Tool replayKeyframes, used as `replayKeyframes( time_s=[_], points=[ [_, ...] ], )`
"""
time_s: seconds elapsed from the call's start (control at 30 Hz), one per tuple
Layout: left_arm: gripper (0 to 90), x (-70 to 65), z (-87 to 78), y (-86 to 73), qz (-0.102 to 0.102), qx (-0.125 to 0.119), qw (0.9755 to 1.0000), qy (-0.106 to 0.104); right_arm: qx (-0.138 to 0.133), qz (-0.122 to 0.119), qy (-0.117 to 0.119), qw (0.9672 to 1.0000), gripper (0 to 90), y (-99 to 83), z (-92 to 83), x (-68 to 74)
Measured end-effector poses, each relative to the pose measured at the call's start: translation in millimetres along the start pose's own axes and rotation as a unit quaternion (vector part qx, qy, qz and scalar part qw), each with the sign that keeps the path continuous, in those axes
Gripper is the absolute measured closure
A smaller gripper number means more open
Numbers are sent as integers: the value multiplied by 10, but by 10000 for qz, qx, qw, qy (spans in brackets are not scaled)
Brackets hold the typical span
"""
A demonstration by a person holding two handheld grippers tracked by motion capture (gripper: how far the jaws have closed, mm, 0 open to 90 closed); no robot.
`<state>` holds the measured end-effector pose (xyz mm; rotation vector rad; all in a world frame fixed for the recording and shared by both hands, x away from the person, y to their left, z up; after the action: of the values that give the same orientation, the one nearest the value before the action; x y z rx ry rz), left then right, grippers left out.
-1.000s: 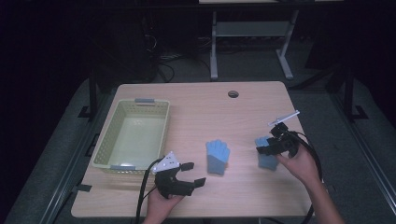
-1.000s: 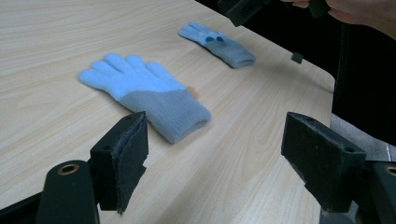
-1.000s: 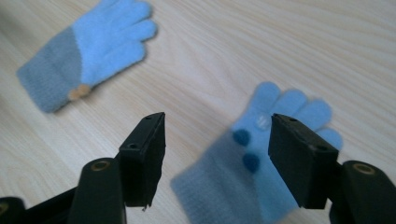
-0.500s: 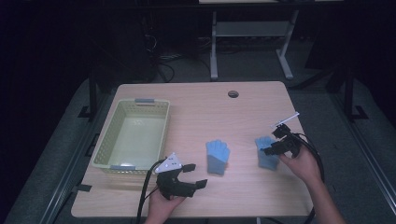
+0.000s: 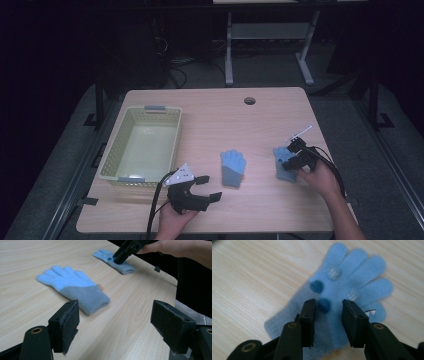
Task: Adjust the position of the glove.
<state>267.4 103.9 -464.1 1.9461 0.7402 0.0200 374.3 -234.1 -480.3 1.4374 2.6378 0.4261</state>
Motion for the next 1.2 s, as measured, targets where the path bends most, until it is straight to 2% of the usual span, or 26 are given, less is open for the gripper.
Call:
replayKeyframes(
  time_s=[0.23,0.37,0.47,0.63,0.8,1.03,1.2],
  points=[
    [227,15,4,-8,-24,10,10000,24,-24,61,22,10000,697,-6,0,-8],
    [227,12,2,-10,-30,-2,10000,27,-69,72,4,9999,761,-6,0,-16],
    [227,19,0,-10,-26,7,10000,33,-61,216,51,9997,795,-6,-2,-15],
    [227,17,0,-11,-29,7,10000,14,-92,214,3,9997,818,-11,-30,-3],
    [227,34,0,-21,-71,25,10000,6,-293,361,113,9989,820,-15,-118,-2],
    [227,17,2,-12,-52,-3,10000,10,-490,251,119,9984,821,-22,-229,75],
    [228,14,-12,-4,-31,-51,10000,21,-635,148,95,9978,820,36,-342,133]
  ],
)
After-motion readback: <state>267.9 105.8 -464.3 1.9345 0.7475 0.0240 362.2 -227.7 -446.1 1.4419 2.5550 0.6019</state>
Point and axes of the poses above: each handheld gripper's, and its own axes: z roughly forward along the jaws, y roughly out of its top, x roughly to its left, the point moved 4 cm from there along z, roughly forward along the jaws, and after that the axes turned 4 degrees about x, right-handed, at the moved point
